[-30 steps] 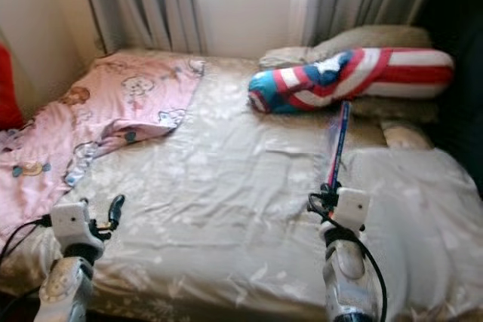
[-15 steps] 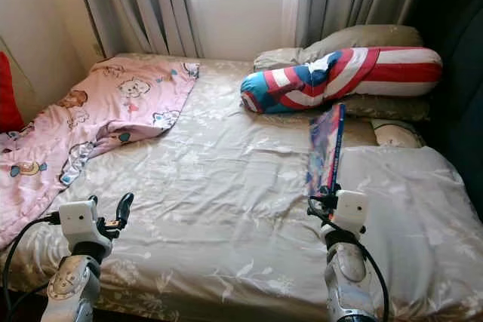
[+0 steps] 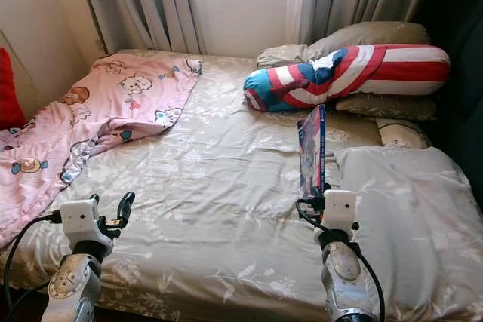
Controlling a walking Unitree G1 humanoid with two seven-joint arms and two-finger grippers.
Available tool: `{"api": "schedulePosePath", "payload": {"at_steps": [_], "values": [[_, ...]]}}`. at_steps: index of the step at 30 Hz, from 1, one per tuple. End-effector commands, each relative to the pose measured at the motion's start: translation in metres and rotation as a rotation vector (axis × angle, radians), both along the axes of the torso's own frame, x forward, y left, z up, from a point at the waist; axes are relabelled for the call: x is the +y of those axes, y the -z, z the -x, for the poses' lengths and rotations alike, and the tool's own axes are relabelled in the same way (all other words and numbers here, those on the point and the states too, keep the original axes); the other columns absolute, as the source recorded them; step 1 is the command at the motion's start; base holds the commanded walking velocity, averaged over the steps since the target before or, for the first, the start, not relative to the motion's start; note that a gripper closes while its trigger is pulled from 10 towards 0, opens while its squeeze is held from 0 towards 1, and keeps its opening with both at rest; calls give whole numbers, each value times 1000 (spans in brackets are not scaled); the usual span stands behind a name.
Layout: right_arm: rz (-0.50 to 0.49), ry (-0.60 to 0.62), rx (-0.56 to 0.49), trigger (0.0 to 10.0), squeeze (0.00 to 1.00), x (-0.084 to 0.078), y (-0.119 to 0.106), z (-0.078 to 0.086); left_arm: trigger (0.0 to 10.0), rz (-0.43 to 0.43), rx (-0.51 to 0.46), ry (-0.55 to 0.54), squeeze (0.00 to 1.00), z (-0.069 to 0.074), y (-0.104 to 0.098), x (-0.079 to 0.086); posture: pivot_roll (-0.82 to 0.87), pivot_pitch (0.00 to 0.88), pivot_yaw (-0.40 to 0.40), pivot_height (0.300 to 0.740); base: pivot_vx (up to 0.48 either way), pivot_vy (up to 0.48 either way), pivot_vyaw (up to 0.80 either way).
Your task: Clean up the room
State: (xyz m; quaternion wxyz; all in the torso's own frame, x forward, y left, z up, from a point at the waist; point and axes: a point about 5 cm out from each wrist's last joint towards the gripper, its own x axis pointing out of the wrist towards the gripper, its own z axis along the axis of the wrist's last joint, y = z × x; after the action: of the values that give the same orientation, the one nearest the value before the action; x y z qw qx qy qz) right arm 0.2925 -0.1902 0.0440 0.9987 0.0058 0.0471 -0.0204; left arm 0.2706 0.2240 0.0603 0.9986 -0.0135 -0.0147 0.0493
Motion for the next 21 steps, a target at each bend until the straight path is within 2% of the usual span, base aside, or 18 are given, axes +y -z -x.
{"api": "schedulePosePath", "payload": {"at_steps": [1,9,12,21], "values": [[6,0,-74,10000,0,2,-14,-6,10000,-8,-19,-7,0,-1,-6,4,11,0,-7,730,0,0,0],[24,-1,-16,10000,0,4,-6,-5,10000,-13,-22,-18,0,1,-7,9,14,0,-3,725,0,0,0],[16,-10,-36,10000,0,5,-7,-5,10000,-14,-24,-20,0,0,-8,9,13,0,-2,705,0,0,0],[12,-12,-33,10000,0,4,-8,-5,10000,-11,-22,-15,0,0,-8,7,13,0,-4,705,0,0,0]]}}
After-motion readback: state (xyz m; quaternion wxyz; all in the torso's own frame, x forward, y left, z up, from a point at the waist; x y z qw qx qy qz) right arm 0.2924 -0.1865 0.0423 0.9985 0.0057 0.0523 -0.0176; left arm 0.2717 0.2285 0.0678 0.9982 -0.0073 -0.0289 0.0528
